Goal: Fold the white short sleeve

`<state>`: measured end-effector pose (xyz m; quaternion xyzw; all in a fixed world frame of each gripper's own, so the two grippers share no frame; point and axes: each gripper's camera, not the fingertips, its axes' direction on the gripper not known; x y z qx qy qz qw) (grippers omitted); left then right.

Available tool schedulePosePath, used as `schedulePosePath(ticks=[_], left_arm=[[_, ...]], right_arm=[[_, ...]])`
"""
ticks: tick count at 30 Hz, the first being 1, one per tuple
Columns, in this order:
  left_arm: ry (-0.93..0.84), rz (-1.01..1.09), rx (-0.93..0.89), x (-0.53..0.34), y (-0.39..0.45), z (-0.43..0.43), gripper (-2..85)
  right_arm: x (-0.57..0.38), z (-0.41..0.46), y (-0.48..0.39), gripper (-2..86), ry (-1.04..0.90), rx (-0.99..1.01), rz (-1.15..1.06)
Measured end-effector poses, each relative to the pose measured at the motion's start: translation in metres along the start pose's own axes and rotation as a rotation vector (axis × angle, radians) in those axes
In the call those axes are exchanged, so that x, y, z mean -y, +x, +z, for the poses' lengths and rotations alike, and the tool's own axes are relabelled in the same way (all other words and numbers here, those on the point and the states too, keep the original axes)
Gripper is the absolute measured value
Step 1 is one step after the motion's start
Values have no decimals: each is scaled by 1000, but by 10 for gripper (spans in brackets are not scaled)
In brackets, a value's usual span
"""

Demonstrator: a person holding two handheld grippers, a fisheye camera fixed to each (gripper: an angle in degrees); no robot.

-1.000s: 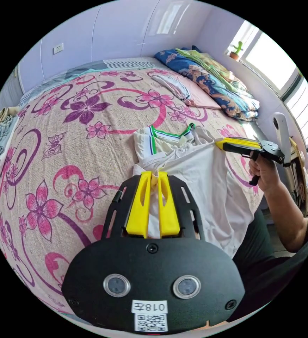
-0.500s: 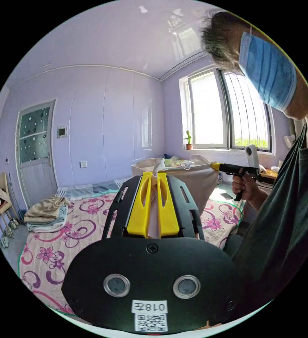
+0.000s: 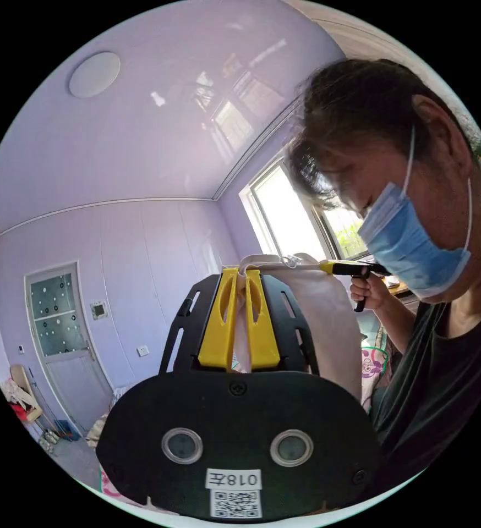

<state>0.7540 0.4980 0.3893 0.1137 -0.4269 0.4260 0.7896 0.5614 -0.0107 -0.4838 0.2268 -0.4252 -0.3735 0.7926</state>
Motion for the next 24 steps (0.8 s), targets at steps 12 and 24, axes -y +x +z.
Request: schedulePosePath(ticks=[12, 24], left_arm=[[-175, -112, 309, 61, -138, 262, -5], [-213, -72, 365, -90, -11, 294, 1]], right_arm=[[40, 225, 150, 5, -101, -294, 259], [-46, 274, 68, 6, -255, -361, 124]])
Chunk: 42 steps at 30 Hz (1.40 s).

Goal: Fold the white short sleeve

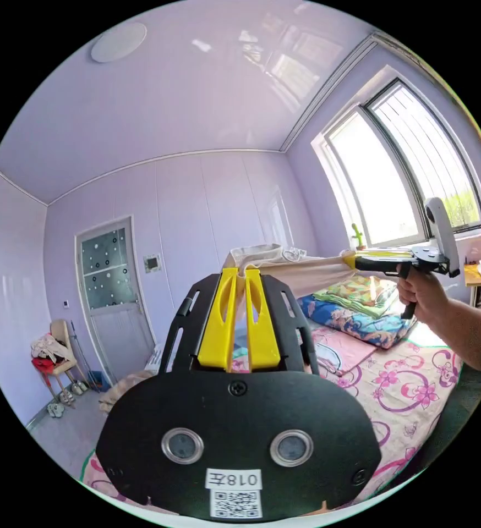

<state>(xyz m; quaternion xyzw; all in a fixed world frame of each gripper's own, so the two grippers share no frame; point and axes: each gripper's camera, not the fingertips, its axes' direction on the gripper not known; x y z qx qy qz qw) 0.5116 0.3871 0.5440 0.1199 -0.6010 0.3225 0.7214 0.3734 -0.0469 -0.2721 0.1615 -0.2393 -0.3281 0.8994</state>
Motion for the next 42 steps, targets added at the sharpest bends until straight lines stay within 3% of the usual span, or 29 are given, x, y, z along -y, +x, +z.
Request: schedulePosePath(ticks=[2, 4, 5, 7, 10, 20, 24, 27, 30, 35, 39, 42], left_arm=[[-127, 13, 6, -81, 42, 33, 3], [-401, -18, 2, -179, 96, 81, 6], [-468, -30, -12, -200, 107, 92, 7], [-762, -89, -63, -273, 146, 134, 9], [-991, -159, -89, -313, 172, 159, 9], [-888, -268, -166, -231, 187, 119, 0], [-965, -401, -44, -246, 180, 83, 26], [-889, -543, -1, -239, 161, 70, 52], [-872, -406, -62, -200, 188, 116, 86], [-905, -40, -153, -157, 316, 242, 124], [-984, 231, -123, -183, 426, 346, 126], [-1097, 256, -74, -226, 455, 396, 101]], right_arm=[[-63, 40, -18, 6, -152, -18, 31], [-128, 80, -34, 7, -315, 6, 91], [-168, 105, -45, 7, -431, 13, 123], [-218, 140, -57, 7, -625, 26, 178], [-269, 175, -68, 7, -848, 102, 305], [-232, 141, -94, 8, -697, 239, 249], [-259, 126, -120, 9, -829, 283, 148], [-282, 112, -119, 10, -886, 351, 233], [-287, 96, -100, 13, -820, 357, 379], [-275, 103, -61, 14, -727, 232, 499], [-262, 108, -43, 8, -681, 196, 563], [-256, 104, -40, 3, -679, 172, 553]])
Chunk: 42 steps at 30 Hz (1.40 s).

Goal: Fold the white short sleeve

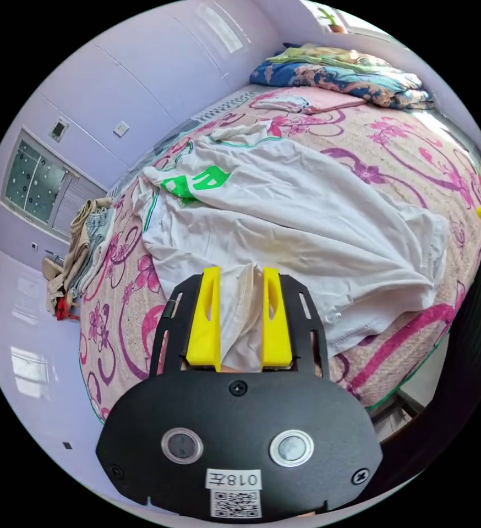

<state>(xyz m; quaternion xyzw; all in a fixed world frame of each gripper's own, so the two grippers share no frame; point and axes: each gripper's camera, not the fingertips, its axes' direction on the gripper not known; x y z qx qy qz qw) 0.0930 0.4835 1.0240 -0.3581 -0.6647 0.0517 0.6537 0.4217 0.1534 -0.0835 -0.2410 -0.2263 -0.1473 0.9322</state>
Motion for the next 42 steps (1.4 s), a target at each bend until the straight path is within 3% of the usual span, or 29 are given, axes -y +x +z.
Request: schedulePosePath(ticks=[5, 7, 8, 10, 13, 17, 19, 23, 26, 28, 31, 36, 42], left_arm=[[71, -302, -247, -24, -47, 33, 30], [177, -531, -564, -67, -92, 59, 15], [200, -592, -638, -81, -103, 68, 12], [338, -807, -886, -139, -136, 101, 2], [570, -1004, -1028, -213, -163, 120, -5], [817, -1155, -914, -307, -182, 113, -9], [803, -1228, -800, -359, -187, 118, -10], [676, -1320, -744, -405, -181, 145, -10], [587, -1358, -751, -414, -172, 166, -9], [591, -1330, -730, -410, -169, 166, -9], [614, -1304, -721, -403, -173, 161, -9], [642, -1169, -733, -384, -182, 122, -9], [491, -957, -671, -381, -168, 71, -5]], right_arm=[[-1, -12, 9, 1, 25, -34, 47], [2, -13, 14, 3, 30, -32, 67], [6, -11, 17, 5, 30, -23, 80], [17, -5, 19, 12, 22, -9, 85], [49, 18, 13, 51, -57, -1, 30], [97, 58, 0, 111, -195, -17, -51], [112, 70, -4, 117, -220, -50, -64], [130, 95, -2, 129, -298, -93, -19], [141, 95, -9, 88, -321, -127, -64], [148, 91, -16, 25, -351, -93, -115], [154, 90, -22, 9, -405, -141, -178], [171, 27, 0, 0, -230, -96, -69], [158, -49, 15, 1, -133, -91, -17]])
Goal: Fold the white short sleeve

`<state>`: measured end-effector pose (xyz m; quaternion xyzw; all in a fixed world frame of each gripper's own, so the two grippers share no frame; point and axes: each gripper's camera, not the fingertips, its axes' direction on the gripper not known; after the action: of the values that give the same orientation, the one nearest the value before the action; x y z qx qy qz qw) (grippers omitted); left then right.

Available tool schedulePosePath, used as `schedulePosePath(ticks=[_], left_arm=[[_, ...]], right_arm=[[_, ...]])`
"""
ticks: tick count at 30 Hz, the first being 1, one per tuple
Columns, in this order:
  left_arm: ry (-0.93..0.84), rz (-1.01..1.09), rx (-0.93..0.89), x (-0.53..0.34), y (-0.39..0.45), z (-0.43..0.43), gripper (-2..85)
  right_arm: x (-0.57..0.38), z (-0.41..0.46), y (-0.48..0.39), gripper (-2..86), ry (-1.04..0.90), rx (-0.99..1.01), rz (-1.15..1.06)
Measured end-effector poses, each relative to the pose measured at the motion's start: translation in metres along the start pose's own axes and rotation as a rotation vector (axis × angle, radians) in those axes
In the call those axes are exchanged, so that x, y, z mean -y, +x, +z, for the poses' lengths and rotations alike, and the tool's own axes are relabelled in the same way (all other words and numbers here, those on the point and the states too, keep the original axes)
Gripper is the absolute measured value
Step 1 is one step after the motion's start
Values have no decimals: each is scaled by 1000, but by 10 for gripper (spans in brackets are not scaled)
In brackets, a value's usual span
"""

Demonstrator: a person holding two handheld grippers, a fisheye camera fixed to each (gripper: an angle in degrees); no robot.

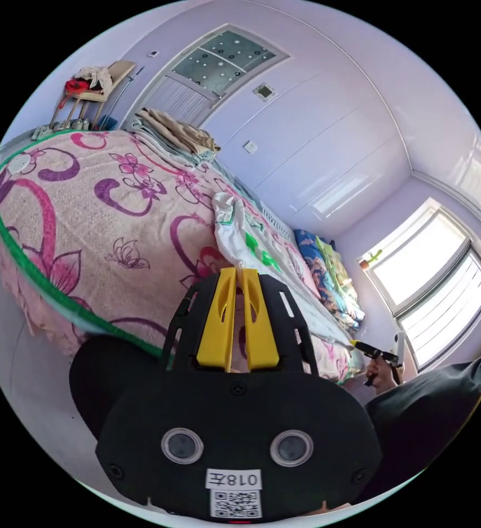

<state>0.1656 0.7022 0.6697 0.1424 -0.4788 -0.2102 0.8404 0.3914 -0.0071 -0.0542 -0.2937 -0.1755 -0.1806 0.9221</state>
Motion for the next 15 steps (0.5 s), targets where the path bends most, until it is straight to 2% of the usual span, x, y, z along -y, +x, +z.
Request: schedulePosePath(ticks=[4, 7, 11, 15], left_arm=[[-188, -49, 120, -16, -15, -4, 10], [-254, -128, 156, -8, -29, -26, 56], [-212, -124, 262, 28, -25, -74, 92], [-152, 75, 340, 117, 35, -63, 99]], right_arm=[[-21, 35, 21, 7, -165, 46, 61], [-27, 54, 40, 21, -266, 53, 123], [-13, 29, 69, 50, -183, 58, 182], [39, 4, 83, 71, -10, 69, 159]])
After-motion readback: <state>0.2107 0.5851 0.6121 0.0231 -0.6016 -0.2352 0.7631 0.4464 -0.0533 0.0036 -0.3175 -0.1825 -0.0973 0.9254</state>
